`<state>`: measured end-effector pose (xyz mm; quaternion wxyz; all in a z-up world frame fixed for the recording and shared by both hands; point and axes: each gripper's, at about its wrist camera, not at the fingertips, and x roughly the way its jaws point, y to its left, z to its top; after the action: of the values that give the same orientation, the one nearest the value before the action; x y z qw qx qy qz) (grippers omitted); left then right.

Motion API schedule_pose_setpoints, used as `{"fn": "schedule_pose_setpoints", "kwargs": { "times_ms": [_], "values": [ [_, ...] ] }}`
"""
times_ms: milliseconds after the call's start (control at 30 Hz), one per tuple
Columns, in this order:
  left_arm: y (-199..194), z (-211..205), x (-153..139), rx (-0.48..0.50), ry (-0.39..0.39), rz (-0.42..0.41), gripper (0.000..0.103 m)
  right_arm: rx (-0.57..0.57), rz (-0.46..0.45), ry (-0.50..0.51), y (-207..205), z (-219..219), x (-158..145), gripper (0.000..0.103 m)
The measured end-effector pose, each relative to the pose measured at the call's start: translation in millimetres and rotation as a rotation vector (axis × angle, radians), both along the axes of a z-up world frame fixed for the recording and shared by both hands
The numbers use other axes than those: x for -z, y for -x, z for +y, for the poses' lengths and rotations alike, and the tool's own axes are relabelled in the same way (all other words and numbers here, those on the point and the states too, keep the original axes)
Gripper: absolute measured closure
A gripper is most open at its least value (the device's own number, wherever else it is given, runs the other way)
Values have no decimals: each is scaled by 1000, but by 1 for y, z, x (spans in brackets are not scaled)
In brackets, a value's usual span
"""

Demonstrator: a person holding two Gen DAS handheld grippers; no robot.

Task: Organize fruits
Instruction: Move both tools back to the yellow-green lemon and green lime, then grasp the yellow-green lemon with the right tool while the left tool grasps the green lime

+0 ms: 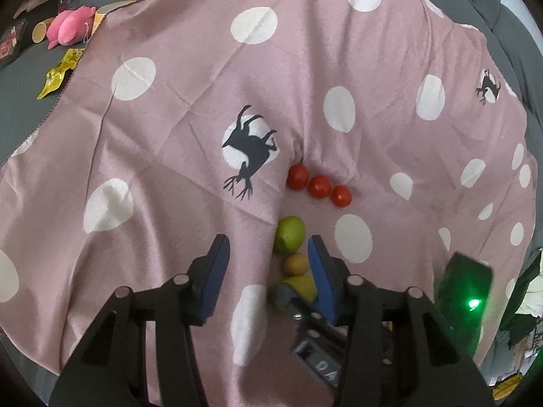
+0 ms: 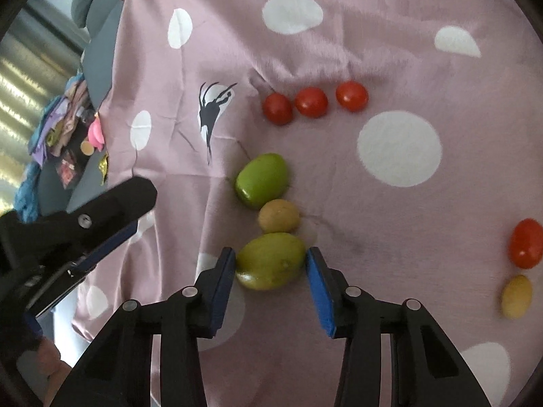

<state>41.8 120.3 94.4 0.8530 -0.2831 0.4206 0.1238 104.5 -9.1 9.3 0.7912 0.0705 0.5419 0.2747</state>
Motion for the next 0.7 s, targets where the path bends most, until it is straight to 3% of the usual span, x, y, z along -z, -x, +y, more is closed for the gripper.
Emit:
{"fn": "schedule_pose_setpoints", "kwargs": {
  "times_ms": [300, 600, 700],
  "values": [
    [-22, -7, 1, 58, 10, 14, 56, 5, -19, 16, 2, 5, 3, 60],
    [-65, -23, 3, 196, 45, 16, 66, 142, -49, 40, -7, -53, -9, 60],
    [-72, -30, 14, 203, -6, 73, 67, 170, -51, 33, -9, -67, -12, 60]
  ]
}}
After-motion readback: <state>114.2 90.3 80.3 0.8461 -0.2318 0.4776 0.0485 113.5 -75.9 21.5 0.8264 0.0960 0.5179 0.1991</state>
